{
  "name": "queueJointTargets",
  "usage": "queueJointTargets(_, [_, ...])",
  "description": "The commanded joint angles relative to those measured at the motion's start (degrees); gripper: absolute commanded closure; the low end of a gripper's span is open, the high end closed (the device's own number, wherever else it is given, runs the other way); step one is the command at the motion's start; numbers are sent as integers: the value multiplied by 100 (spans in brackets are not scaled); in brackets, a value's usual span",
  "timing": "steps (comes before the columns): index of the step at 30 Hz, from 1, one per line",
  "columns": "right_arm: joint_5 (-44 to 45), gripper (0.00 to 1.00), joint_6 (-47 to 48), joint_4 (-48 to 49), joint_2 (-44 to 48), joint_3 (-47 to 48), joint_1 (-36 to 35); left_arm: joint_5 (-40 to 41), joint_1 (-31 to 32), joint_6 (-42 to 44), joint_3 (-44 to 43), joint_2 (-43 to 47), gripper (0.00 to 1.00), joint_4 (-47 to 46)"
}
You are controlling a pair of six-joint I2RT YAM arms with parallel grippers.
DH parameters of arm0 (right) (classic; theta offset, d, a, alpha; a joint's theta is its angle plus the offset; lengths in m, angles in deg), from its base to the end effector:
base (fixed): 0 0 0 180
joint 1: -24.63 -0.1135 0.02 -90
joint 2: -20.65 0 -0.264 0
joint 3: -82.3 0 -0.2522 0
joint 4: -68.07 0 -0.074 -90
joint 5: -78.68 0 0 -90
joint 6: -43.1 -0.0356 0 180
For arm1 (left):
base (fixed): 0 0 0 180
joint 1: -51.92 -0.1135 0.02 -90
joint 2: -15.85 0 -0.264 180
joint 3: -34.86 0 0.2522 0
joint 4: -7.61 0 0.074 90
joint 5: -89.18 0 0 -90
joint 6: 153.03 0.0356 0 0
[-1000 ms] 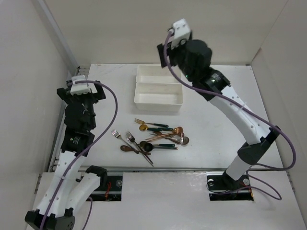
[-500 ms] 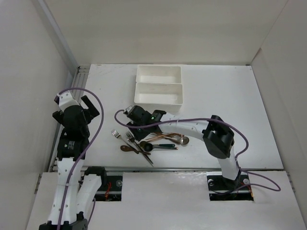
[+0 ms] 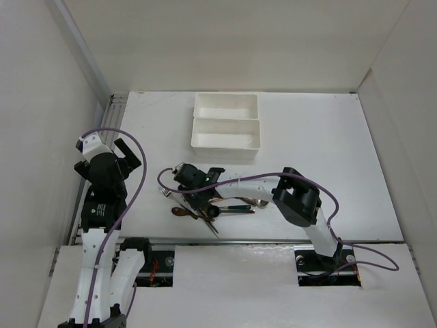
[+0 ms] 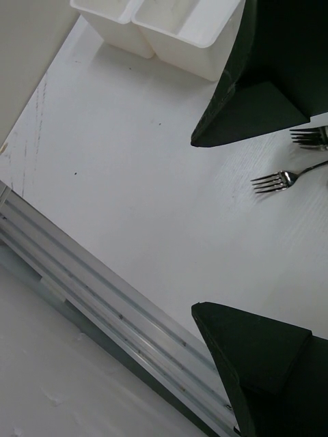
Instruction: Sort the eating utensils into containers
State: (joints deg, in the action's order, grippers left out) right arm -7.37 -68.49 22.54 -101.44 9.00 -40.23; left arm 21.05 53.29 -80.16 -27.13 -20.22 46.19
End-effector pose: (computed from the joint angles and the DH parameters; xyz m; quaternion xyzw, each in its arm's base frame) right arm 0.1962 0.4123 0.1745 -0.3486 0.9024 0.1475 0.2057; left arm 0.1382 0.0100 0.3557 -0.2225 0.7431 0.0476 0.6293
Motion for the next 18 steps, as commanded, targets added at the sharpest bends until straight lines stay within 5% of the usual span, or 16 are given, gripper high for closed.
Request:
queueJointTargets(1, [106, 71, -92, 127, -87, 233, 0, 19, -22, -80, 59, 74, 5, -65])
queueJointTargets(15, [581, 73, 92, -101, -500, 549, 0, 19, -22, -80, 59, 74, 5, -65])
queueJointTargets(16, [503, 76, 93, -101, -501, 549, 0, 19, -22, -80, 59, 74, 5, -65])
queueJointTargets(18, [502, 97, 163, -101, -422, 549, 0, 19, -22, -80, 59, 74, 5, -65])
